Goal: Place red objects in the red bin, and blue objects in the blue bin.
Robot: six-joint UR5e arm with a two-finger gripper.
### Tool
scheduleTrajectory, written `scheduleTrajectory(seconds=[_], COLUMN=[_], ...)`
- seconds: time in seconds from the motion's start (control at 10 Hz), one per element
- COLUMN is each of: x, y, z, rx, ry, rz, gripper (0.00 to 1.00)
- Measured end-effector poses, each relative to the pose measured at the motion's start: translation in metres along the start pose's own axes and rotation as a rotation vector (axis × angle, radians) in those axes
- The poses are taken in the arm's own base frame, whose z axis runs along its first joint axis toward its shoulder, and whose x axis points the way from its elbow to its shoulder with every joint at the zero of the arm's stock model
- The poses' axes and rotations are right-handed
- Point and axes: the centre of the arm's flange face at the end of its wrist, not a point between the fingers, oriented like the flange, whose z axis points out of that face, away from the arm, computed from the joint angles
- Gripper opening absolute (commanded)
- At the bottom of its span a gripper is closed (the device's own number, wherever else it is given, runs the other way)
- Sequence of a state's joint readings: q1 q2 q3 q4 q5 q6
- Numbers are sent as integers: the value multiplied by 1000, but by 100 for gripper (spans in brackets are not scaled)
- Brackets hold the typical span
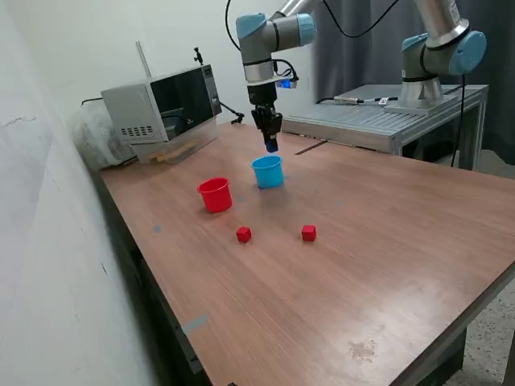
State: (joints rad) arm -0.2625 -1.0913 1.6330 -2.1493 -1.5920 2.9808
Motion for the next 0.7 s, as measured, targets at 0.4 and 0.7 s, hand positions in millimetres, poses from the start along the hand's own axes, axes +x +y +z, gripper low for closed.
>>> scheduleTrajectory(seconds=[0.4,0.7], x=[-17,-43], y=[12,16], z=[-5,9], rx=[3,25], ry=[-6,-12], rz=[18,54], gripper=[0,0])
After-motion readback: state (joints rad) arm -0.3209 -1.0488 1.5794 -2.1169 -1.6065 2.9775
